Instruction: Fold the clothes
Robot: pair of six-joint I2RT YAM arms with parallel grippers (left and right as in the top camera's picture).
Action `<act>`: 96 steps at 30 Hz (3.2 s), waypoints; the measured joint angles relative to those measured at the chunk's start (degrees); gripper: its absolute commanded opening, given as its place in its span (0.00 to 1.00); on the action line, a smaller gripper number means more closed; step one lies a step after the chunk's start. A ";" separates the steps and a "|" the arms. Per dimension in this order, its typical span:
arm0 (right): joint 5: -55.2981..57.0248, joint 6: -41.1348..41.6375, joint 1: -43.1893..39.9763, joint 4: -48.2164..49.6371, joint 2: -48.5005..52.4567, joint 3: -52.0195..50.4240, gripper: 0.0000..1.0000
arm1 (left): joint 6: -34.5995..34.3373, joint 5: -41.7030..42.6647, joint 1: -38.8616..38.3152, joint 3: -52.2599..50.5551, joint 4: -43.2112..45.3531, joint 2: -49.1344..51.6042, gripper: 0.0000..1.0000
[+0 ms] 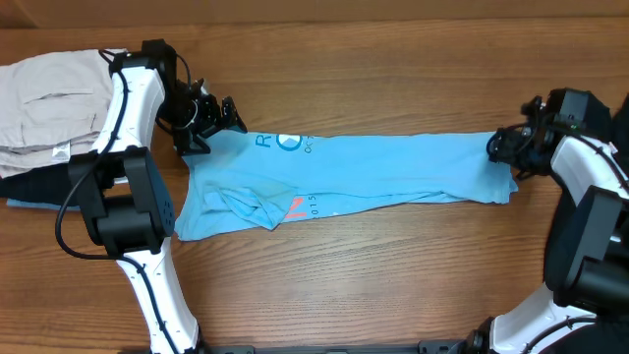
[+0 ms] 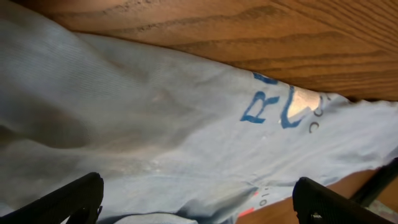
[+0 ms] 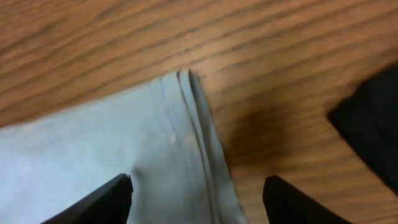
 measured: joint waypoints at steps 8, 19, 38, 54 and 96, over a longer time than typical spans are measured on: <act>-0.17 -1.31 0.04 15.67 -0.72 -10.10 0.08 | 0.00 -8.72 0.00 0.00 1.09 0.00 1.00; -1.55 -0.92 0.20 13.29 -0.74 -8.94 0.04 | 0.00 -9.49 0.00 0.00 1.09 0.00 1.00; 1.03 -2.75 -3.32 -20.87 0.24 23.17 0.04 | 0.00 -9.49 0.00 0.00 1.22 0.00 1.00; -7.32 6.71 26.73 -33.03 0.24 25.55 0.04 | 0.00 -9.49 0.00 0.00 1.20 0.00 1.00; -19.19 9.64 29.09 -7.23 0.28 9.97 0.07 | 0.00 -9.49 0.00 0.00 1.20 0.00 1.00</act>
